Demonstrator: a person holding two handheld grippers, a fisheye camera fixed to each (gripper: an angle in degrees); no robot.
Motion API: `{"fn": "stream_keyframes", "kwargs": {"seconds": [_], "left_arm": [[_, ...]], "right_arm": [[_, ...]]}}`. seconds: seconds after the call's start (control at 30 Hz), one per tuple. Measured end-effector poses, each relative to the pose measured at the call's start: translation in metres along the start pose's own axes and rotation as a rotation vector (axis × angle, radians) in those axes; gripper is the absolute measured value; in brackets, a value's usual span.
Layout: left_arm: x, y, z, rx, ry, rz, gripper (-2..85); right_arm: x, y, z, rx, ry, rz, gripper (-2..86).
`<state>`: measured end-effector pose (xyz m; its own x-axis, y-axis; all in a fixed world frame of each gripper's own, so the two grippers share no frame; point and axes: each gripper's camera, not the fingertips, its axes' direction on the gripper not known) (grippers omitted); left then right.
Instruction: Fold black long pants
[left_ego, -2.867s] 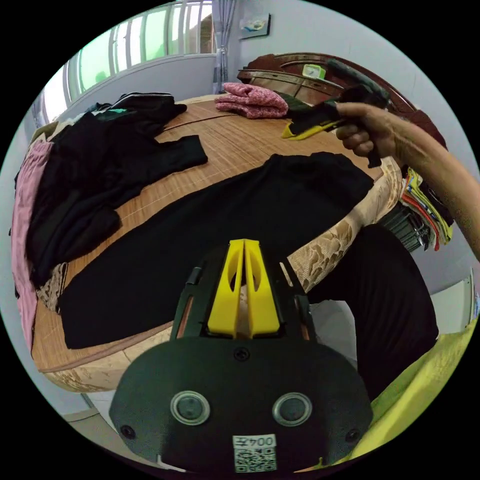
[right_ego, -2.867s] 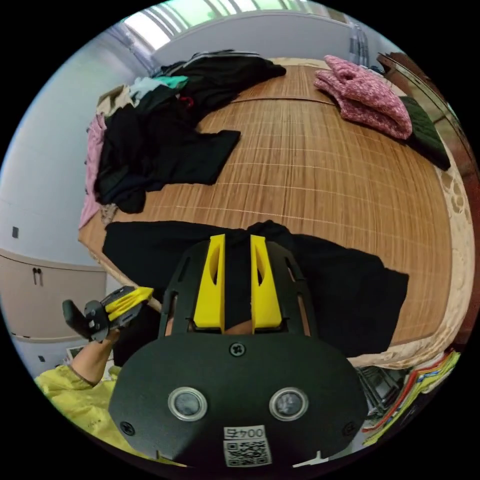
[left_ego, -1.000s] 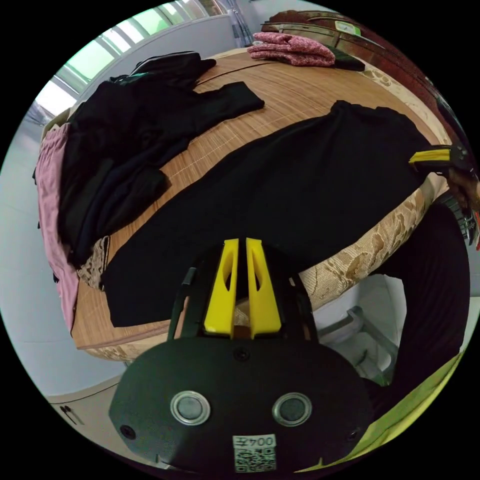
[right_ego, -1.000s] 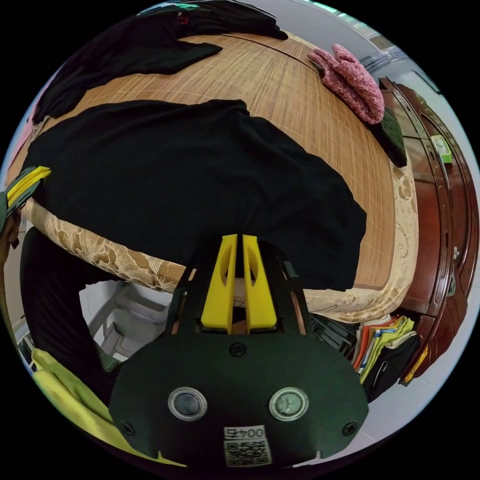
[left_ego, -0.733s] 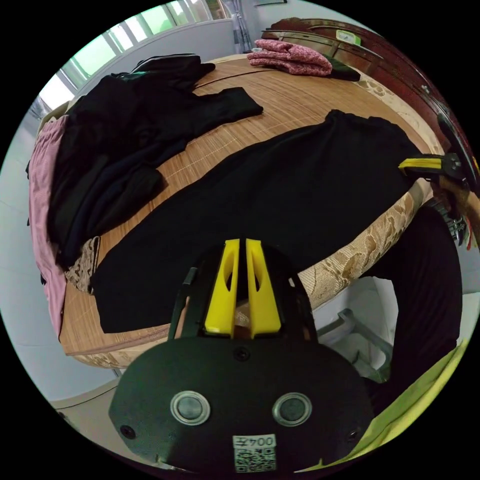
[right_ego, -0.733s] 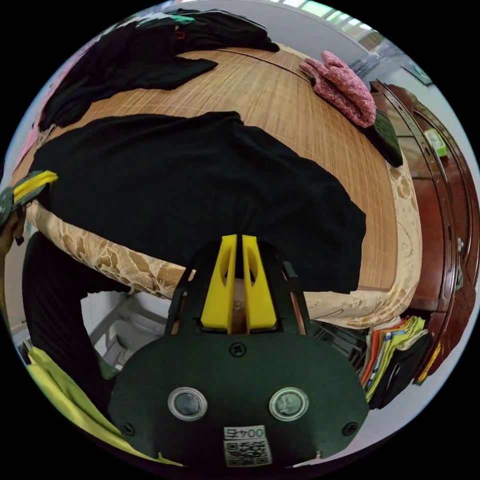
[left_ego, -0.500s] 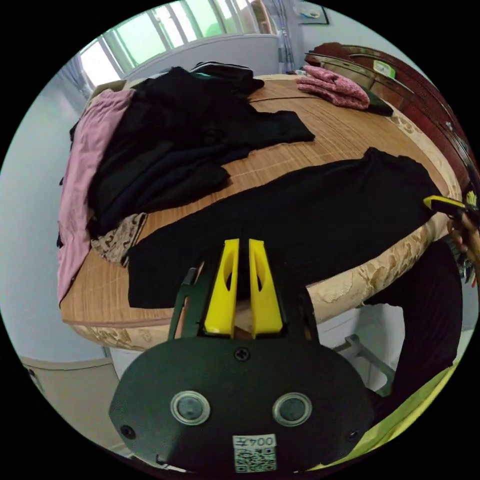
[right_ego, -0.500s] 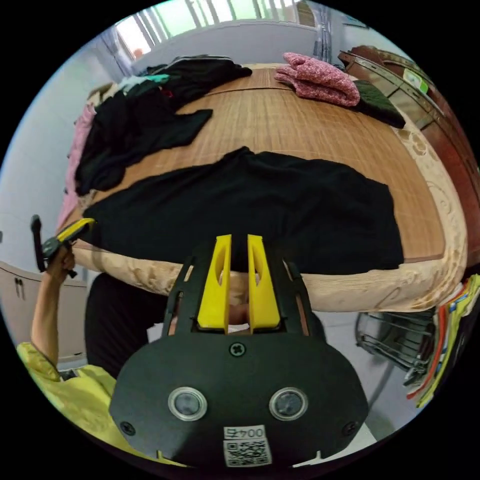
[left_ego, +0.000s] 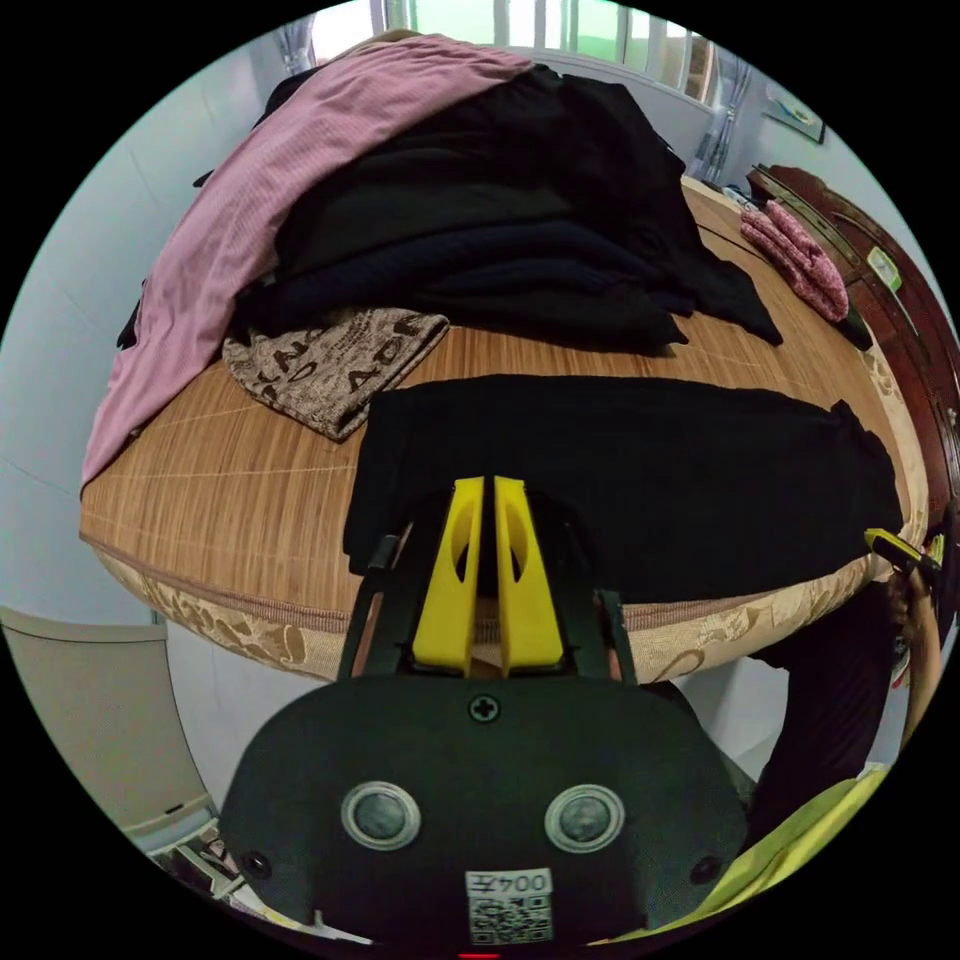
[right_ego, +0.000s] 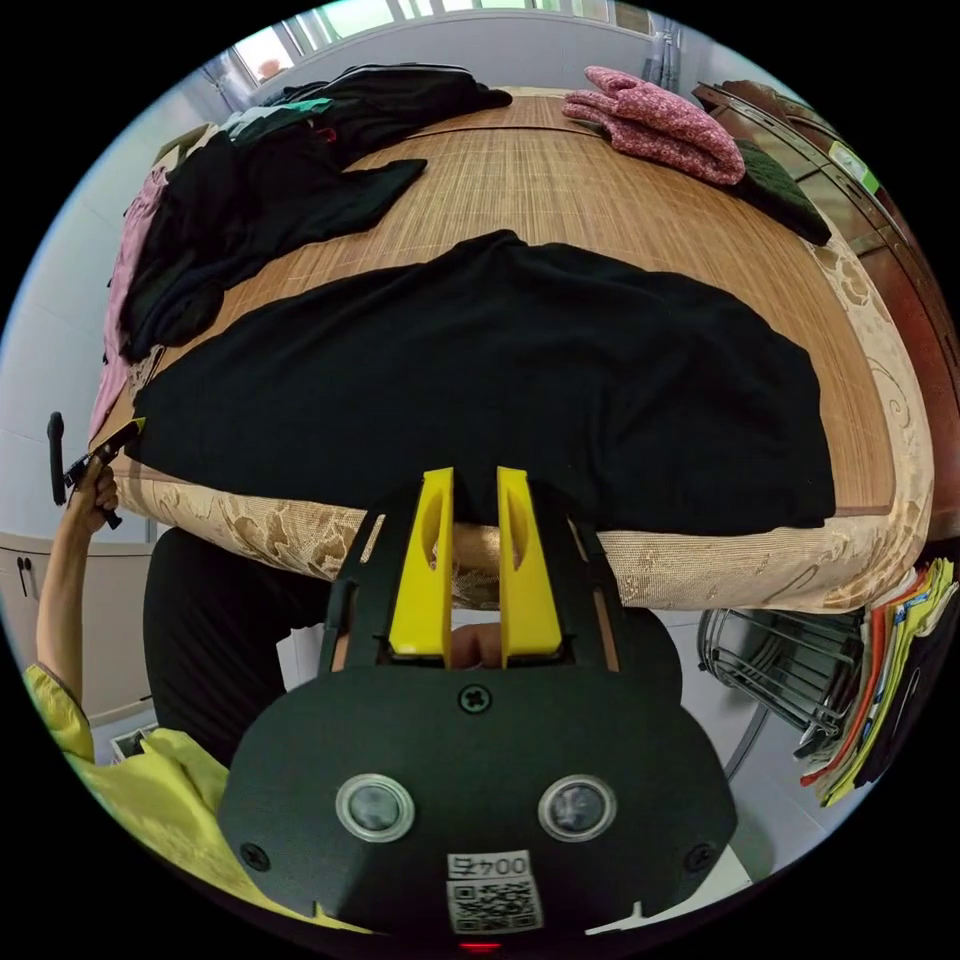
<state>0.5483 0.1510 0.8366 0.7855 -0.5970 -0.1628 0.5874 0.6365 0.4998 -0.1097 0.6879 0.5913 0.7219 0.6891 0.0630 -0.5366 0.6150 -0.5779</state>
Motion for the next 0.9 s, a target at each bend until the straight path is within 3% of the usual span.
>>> {"fn": "stream_keyframes", "kwargs": {"seconds": [0.13,0.27,0.5,0.57,0.7,0.9], "left_arm": [[-0.008,0.005,0.013,-0.001,0.028,-0.03,1.2],[0.012,0.019,-0.003,0.093,0.112,0.023,0.8],[0.146,0.061,0.012,0.167,0.317,0.257,0.3],[0.186,0.066,0.026,0.163,0.308,0.324,0.3],[0.253,0.067,0.062,0.111,0.272,0.419,0.2],[0.291,0.065,0.104,0.048,0.224,0.481,0.3]], "right_arm": [[0.018,0.02,-0.006,0.011,0.009,-0.013,6.1],[0.058,0.053,-0.035,0.148,-0.014,0.062,6.0],[0.186,0.118,-0.059,0.29,-0.125,0.393,7.8],[0.235,0.138,-0.058,0.341,-0.184,0.548,8.2],[0.275,0.14,-0.048,0.319,-0.216,0.612,8.9],[0.298,0.134,-0.023,0.285,-0.496,0.815,9.0]]}}
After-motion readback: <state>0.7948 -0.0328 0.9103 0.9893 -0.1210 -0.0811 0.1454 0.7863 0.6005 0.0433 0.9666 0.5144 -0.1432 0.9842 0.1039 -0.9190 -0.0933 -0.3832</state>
